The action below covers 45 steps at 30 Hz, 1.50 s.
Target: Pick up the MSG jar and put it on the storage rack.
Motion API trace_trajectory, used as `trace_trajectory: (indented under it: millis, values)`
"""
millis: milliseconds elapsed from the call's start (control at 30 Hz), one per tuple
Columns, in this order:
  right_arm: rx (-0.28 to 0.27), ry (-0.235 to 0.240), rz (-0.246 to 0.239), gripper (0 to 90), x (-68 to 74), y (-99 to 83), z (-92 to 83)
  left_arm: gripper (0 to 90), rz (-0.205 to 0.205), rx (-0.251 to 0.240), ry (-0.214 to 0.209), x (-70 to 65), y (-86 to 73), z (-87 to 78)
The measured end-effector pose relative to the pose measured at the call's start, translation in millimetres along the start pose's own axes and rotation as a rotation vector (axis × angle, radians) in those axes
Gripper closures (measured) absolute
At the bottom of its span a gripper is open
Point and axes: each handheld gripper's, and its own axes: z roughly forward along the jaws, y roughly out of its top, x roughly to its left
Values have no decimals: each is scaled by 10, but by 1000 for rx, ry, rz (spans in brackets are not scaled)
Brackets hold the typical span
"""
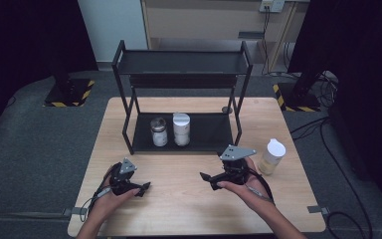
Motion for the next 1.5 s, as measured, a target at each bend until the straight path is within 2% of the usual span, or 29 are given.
trace_trajectory:
  millis: [333,567,1200,1500]
  values:
    - [9,8,36,33,31,-227,-22,0,-3,0,3,-9,-3,-2]
    - [14,-10,49,33,75,-395,-65,0,-3,0,4,-14,-4,-4]
    - [27,-75,92,33,-16,-637,-72,0,-4,1,5,-26,-8,-12]
    - [45,-83,87,33,-34,-681,-3,0,-3,1,4,-26,-11,-14]
